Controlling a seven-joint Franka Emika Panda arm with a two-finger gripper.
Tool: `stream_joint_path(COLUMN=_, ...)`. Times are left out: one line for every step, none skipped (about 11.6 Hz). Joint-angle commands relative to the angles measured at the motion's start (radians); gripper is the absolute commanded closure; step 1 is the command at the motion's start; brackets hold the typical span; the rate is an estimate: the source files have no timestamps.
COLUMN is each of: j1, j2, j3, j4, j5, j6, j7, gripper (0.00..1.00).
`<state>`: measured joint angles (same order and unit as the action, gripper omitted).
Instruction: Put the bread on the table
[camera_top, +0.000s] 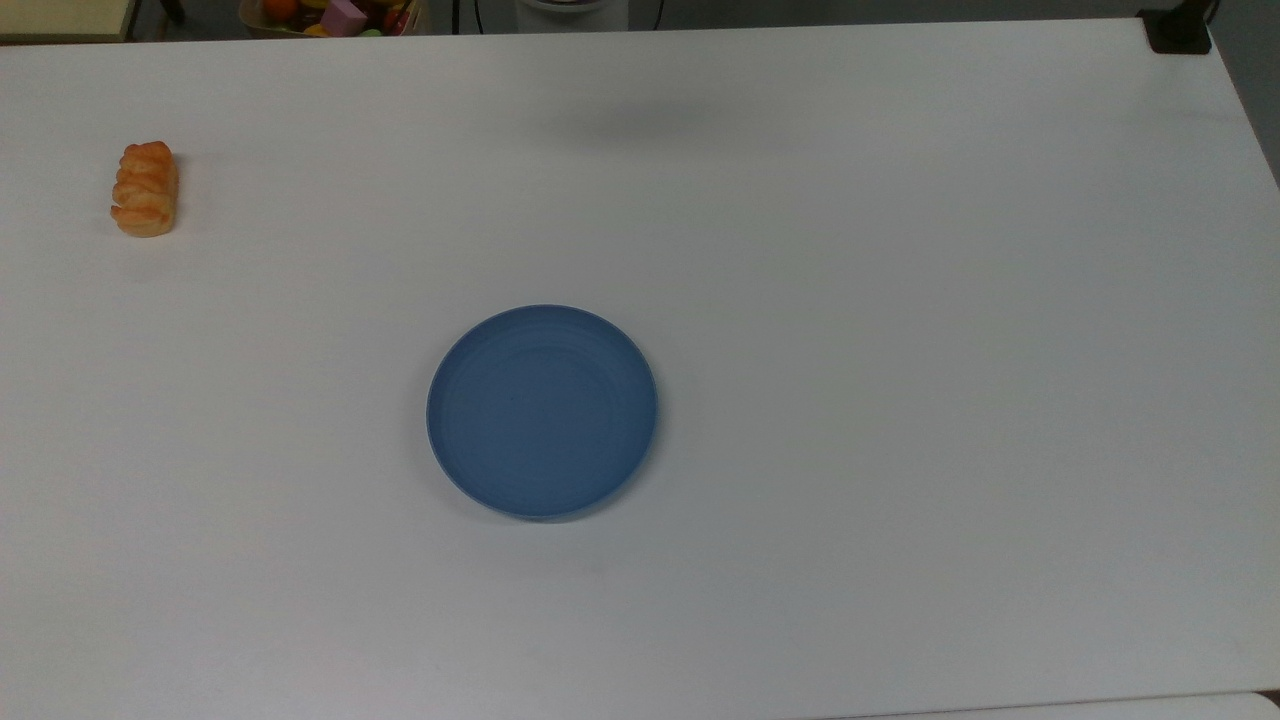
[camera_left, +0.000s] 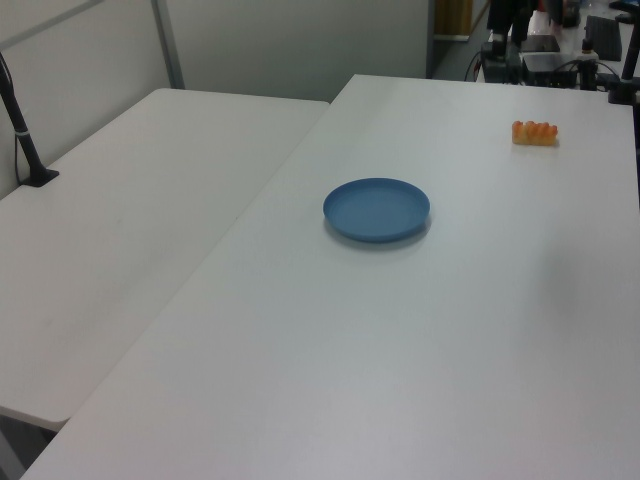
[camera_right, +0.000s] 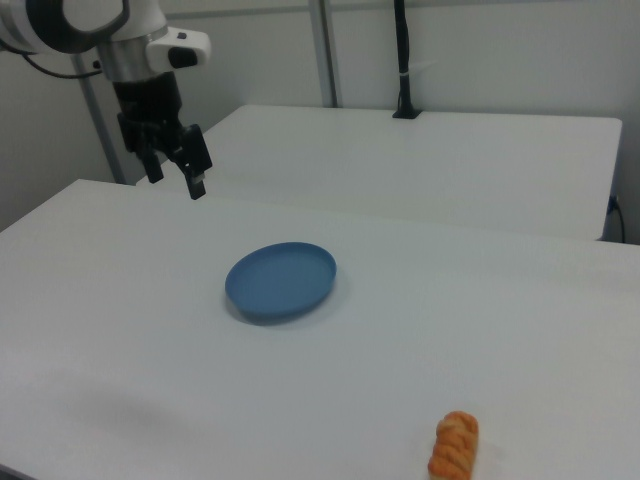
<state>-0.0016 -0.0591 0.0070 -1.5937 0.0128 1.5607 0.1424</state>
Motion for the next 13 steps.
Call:
stream_joint_path(j1=0.038, j2=0.002, j3=-0.001, j4=-0.029, j5=0.004, j6=0.004, j7=-0.131, gripper=0.0)
stream_joint_path(j1=0.04, j2=0.004, j3=-0.005, j4=-0.031, j5=0.004, j6=0.031, j7=-0.167, gripper=0.0)
stream_joint_path(j1=0.04, j2=0.016, j3=-0.013, j4=-0.032, j5=0.004, j6=0.086, j7=-0.196, gripper=0.0)
stream_joint_path(j1=0.04, j2=0.024, j3=-0.028, j4=-0.032, j5=0.006, j6=0.128, j7=-0.199, gripper=0.0)
stream_joint_path(j1=0.04, j2=0.034, j3=-0.033, j4=-0.034, j5=0.003, j6=0.139, j7=-0.219, gripper=0.0)
stream_joint_path(j1=0.038, j2=0.036, j3=-0.035, j4=-0.038, j5=0.004, j6=0.139, j7=-0.254, gripper=0.0)
stream_joint_path(j1=0.037, j2=0.035, j3=-0.035, j4=-0.052, j5=0.004, j6=0.14, j7=-0.26, gripper=0.0)
stream_joint_path(j1=0.037, j2=0.036, j3=-0.035, j4=-0.054, j5=0.004, j6=0.141, j7=-0.259, gripper=0.0)
stream_joint_path(j1=0.037, j2=0.036, j3=-0.035, j4=-0.052, j5=0.006, j6=0.141, j7=-0.254, gripper=0.0)
stream_joint_path(j1=0.037, j2=0.036, j3=-0.035, j4=-0.054, j5=0.007, j6=0.141, j7=-0.254, gripper=0.0)
stream_joint_path(j1=0.037, j2=0.036, j3=-0.035, j4=-0.055, j5=0.007, j6=0.142, j7=-0.257, gripper=0.0)
stream_joint_path(j1=0.037, j2=0.038, j3=-0.035, j4=-0.054, j5=0.009, j6=0.144, j7=-0.254, gripper=0.0)
stream_joint_path(j1=0.037, j2=0.038, j3=-0.035, j4=-0.054, j5=0.009, j6=0.142, j7=-0.253, gripper=0.0)
